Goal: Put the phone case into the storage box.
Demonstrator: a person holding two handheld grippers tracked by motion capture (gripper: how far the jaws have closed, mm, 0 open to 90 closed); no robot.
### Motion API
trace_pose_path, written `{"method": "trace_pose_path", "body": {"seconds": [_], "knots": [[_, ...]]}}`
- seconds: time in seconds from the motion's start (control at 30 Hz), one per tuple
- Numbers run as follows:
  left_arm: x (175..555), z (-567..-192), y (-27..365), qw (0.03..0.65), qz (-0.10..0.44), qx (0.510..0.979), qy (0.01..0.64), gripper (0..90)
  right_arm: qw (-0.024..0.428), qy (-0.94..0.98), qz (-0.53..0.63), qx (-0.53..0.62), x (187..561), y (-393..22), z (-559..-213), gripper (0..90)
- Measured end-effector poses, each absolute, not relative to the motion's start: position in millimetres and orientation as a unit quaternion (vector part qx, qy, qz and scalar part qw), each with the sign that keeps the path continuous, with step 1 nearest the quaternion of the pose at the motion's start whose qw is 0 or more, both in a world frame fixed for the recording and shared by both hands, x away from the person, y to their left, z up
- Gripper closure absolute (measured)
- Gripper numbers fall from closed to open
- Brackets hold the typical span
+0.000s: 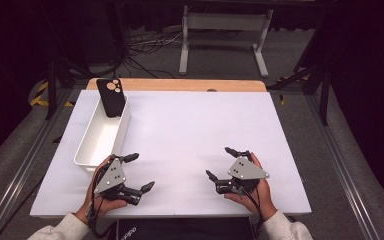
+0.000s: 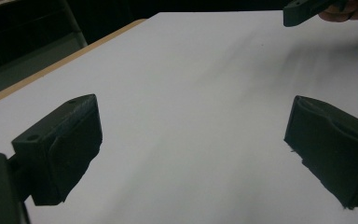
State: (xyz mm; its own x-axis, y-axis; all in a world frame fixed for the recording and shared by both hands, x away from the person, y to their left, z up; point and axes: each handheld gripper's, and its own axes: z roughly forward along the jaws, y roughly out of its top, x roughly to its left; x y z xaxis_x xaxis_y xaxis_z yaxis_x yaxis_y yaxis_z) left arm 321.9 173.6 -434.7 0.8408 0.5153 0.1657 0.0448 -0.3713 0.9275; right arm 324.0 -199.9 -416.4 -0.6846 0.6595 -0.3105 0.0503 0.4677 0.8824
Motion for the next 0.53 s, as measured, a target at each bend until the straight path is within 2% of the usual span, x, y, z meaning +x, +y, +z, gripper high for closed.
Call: {"method": "trace_pose_path", "body": {"seconds": [0.53], "knots": [[325.3, -435.9, 172.3, 0.534, 0.217, 0.797, 0.18, 4.9, 0.32, 0.794, 0.463, 0.228, 326.0, -198.8, -420.0, 11.5]]}}
